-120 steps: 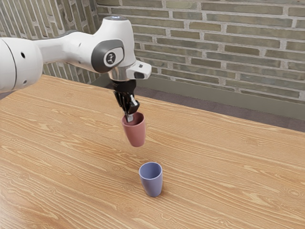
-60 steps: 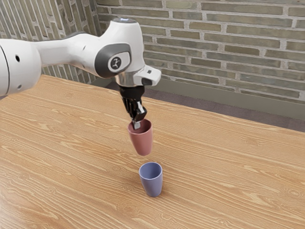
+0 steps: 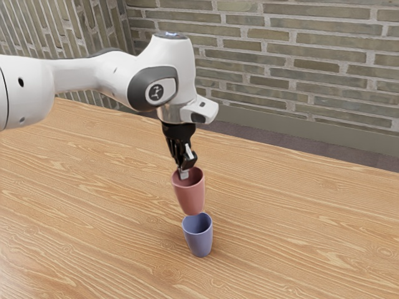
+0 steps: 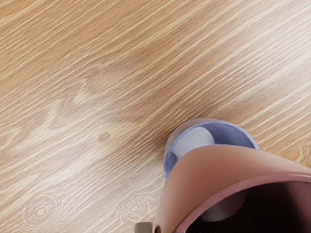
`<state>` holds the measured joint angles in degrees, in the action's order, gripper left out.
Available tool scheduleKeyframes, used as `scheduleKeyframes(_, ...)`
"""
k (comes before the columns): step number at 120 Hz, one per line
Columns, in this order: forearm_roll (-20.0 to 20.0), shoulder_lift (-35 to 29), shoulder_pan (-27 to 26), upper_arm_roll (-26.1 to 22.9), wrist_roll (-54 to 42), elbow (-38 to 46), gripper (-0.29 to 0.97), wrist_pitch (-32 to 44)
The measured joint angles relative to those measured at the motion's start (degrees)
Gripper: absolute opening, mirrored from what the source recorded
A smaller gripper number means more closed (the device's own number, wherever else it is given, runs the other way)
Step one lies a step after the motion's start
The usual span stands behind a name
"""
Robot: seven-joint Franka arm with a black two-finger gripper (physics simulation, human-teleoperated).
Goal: Place the left cup onto the right cup
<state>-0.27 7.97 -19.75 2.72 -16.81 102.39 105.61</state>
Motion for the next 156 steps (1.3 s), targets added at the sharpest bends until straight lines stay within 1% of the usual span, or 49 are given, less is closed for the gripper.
scheduleKeyframes(43, 0.00, 0.08, -0.29, -0.44, 0.14, 1.17, -0.11, 0.74)
scheduleKeyframes(156, -0.07, 2.92, -0.28, -0.71, 0.29, 1.17, -0.11, 2.35)
